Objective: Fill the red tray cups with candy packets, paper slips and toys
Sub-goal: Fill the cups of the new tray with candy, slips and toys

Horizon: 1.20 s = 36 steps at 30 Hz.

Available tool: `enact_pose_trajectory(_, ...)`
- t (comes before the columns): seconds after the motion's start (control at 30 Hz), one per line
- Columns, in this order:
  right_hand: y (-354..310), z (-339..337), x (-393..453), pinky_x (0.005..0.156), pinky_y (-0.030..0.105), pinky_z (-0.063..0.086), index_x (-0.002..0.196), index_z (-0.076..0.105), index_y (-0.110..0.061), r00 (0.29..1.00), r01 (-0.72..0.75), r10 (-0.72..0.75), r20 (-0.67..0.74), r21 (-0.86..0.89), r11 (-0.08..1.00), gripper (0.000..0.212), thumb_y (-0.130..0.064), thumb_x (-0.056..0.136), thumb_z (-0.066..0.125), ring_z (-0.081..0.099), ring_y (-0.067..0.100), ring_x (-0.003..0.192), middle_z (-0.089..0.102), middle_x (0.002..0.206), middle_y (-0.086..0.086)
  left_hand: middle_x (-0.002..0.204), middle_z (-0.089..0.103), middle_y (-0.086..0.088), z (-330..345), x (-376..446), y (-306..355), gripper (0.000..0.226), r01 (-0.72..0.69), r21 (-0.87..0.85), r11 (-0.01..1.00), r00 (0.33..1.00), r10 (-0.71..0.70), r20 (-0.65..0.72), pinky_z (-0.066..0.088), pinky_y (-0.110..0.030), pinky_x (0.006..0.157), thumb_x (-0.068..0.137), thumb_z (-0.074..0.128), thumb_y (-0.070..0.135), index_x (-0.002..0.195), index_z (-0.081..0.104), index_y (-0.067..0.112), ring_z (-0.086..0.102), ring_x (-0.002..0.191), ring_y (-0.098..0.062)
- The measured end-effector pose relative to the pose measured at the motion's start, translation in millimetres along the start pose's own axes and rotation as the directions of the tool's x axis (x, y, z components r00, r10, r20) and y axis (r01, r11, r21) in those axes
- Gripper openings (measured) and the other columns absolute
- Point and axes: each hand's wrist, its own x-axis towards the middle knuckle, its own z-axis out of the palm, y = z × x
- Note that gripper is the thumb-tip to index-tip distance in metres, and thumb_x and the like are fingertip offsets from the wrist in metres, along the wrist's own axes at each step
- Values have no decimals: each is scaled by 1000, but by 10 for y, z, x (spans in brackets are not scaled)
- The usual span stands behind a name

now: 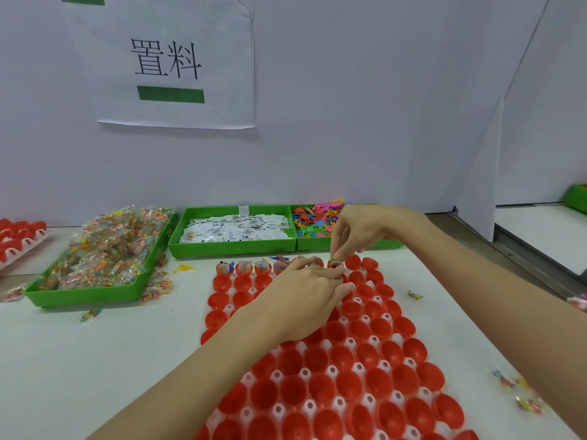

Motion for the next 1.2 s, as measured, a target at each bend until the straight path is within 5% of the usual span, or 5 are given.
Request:
enact_pose_trajectory(0.13, -18, 128, 14, 87, 31, 57, 86, 82, -26, 996, 41, -41, -81, -3, 999, 4, -30, 85, 82, 69, 8, 92, 73, 86, -14, 163, 40, -1, 20, -6, -25, 46, -29, 55, 998, 1000, 29, 1, 14, -38, 125, 115, 20, 31, 154, 43, 24, 36, 149, -20)
enact_pose_trajectory(0.53, 28, 188, -86, 84, 28, 58, 96, 79, -22, 978, 105, -107, -178, -21, 994, 9, -27, 94, 72, 71, 5, 84, 77, 90, -8, 166, 34, 0, -1, -79, -46, 50, -38, -27, 999, 997, 37, -67, 7, -22, 120, 114, 21, 38, 154, 44, 20, 30, 151, -15)
enact_pose_trajectory(0.77, 109, 169, -354, 61, 12, 39, 81, 74, -29, 918, 127, -75, -389, 110, 986, 19, -34, 97, 66, 61, -6, 65, 71, 74, -15, 157, 46, 14, -312, -444, -66, 56, 43, -201, 979, 972, -88, -218, 12, -13, 118, 108, 22, 47, 149, 53, 25, 36, 144, 0)
enact_pose_trajectory(0.97, 242, 507, -780, 60, 10, 46, 84, 78, -24, 790, 269, 31, -613, 391, 880, 21, -23, 99, 63, 70, 3, 73, 76, 76, -10, 109, 71, -11, -366, -1295, -901, 17, 423, -177, 888, 692, -443, -570, 51, -48, 92, 96, 65, 4, 111, 74, 5, 64, 104, -35)
enact_pose_trajectory(1.2, 485, 841, -905, 61, 21, 48, 97, 76, -20, 682, 354, 253, -686, 613, 706, 22, -13, 103, 57, 68, 7, 71, 77, 80, -1, 104, 71, -26, -39, -1972, -1571, 25, 802, -35, 596, 480, -679, -555, 45, -59, 83, 99, 53, 11, 104, 75, -1, 60, 96, -51)
